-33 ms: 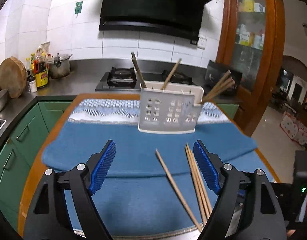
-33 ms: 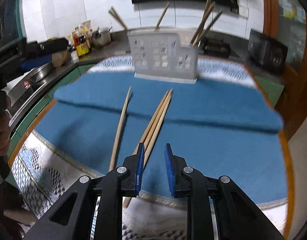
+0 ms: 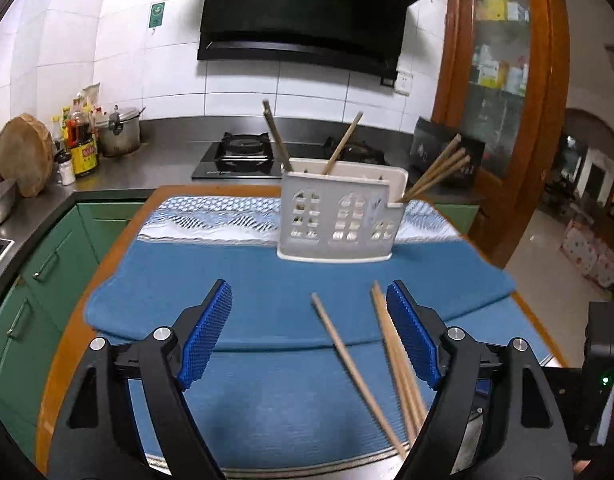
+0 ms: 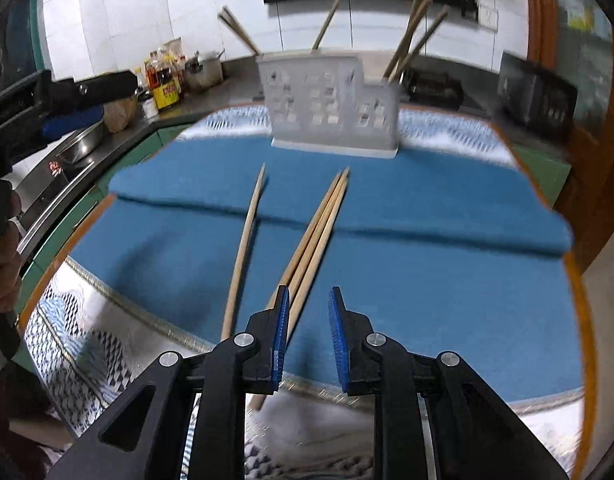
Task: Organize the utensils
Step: 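Bring both open tools back down to the remaining chopsticks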
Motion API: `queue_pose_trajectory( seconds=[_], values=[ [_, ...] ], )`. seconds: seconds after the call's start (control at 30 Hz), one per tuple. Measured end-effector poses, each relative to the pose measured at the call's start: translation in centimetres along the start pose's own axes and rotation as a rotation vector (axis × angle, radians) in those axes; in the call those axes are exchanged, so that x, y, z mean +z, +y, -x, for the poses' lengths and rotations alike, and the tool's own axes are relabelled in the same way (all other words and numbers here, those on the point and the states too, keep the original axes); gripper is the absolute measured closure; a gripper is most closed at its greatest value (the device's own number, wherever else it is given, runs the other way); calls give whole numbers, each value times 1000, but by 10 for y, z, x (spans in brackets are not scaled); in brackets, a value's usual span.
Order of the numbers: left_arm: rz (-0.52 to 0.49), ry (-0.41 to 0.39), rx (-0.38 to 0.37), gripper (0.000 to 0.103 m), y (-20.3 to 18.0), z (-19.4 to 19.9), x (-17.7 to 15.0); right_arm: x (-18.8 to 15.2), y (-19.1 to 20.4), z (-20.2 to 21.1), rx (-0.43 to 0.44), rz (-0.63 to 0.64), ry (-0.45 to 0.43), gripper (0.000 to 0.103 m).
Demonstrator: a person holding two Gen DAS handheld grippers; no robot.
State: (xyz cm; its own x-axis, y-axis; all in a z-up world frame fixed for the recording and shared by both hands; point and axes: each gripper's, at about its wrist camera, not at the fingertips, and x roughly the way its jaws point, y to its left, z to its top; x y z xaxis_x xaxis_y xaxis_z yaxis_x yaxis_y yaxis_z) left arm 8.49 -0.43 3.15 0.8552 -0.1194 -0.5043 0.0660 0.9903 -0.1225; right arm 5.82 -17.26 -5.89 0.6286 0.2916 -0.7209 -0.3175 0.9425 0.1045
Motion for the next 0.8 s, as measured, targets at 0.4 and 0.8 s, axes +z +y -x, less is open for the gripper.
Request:
queue_pose_trajectory(
  seconds=[0.4,0.8],
  values=[
    [41,31,47,21,34,-10,-26,-21,11,-31,15,-90,62,92],
    [73,74,55,20,37,-13,-48,-23,16,-35,-40,-101,75,94]
  ],
)
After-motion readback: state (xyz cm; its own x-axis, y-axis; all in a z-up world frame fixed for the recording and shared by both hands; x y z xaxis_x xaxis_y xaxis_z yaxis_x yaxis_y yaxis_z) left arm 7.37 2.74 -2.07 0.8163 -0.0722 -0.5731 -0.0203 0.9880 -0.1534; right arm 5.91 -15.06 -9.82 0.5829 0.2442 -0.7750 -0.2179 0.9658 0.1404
